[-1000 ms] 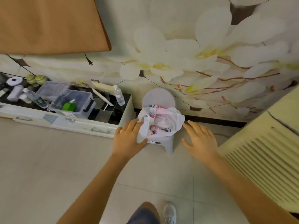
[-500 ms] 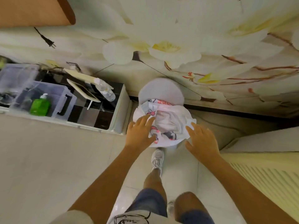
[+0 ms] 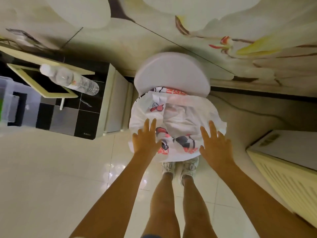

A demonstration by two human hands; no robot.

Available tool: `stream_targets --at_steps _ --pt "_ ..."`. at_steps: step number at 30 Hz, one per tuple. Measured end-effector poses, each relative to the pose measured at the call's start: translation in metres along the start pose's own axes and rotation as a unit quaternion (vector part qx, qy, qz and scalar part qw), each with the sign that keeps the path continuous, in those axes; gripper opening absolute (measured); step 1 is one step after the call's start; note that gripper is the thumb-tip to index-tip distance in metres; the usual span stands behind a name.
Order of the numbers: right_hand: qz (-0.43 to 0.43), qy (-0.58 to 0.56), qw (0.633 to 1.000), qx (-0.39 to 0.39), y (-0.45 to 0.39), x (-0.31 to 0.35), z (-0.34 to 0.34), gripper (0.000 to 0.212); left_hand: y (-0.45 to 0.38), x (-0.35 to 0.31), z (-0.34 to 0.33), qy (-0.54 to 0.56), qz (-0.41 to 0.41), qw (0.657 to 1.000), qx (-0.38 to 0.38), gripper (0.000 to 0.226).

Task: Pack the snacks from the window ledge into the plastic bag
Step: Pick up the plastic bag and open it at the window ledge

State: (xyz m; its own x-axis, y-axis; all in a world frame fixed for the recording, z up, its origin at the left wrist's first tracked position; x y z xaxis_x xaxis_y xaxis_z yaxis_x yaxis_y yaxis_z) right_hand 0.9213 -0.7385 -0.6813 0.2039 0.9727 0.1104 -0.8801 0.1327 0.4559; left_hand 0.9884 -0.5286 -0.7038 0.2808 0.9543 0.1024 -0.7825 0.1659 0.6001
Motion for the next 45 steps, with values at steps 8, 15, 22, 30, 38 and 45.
stream_targets --at_steps 8,15,22,30,38,45 --pt "-0.006 -0.075 0.997 -0.019 -0.018 -0.003 -0.007 0.079 -0.015 -0.01 -0.009 0.103 -0.005 0.994 -0.019 0.068" --pt "-0.037 0.029 0.998 -0.035 -0.056 -0.001 0.0 0.075 -0.028 -0.008 -0.016 0.055 0.04 0.997 -0.037 0.068" --pt "-0.074 -0.382 0.921 -0.019 -0.042 0.005 0.014 0.053 -0.011 -0.007 0.007 0.341 0.052 0.933 -0.104 0.05" --pt "-0.113 -0.642 0.758 -0.029 -0.005 -0.004 0.107 0.04 0.061 0.034 0.081 0.665 0.238 0.699 -0.114 0.068" --pt "-0.053 -0.669 0.735 -0.097 0.06 -0.01 0.231 0.036 0.125 0.03 0.196 0.677 0.121 0.722 -0.069 0.049" --pt "-0.002 -0.653 0.74 -0.158 0.15 -0.01 0.321 0.059 0.197 0.012 0.314 0.612 -0.074 0.781 -0.1 0.048"
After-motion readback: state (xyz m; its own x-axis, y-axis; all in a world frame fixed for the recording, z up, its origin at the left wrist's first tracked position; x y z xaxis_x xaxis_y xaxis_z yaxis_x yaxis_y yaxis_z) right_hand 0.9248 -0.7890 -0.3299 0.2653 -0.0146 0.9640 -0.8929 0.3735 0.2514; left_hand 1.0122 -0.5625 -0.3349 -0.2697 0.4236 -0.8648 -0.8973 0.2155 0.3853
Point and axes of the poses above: each hand's wrist, its own y-axis away from the middle knuckle, its own z-axis out of the back of the hand, x = y × z, the point moved 9 cm from there along -y, towards the middle knuckle, and after that the axes turned 8 degrees about -y, right-handed, at the moved point
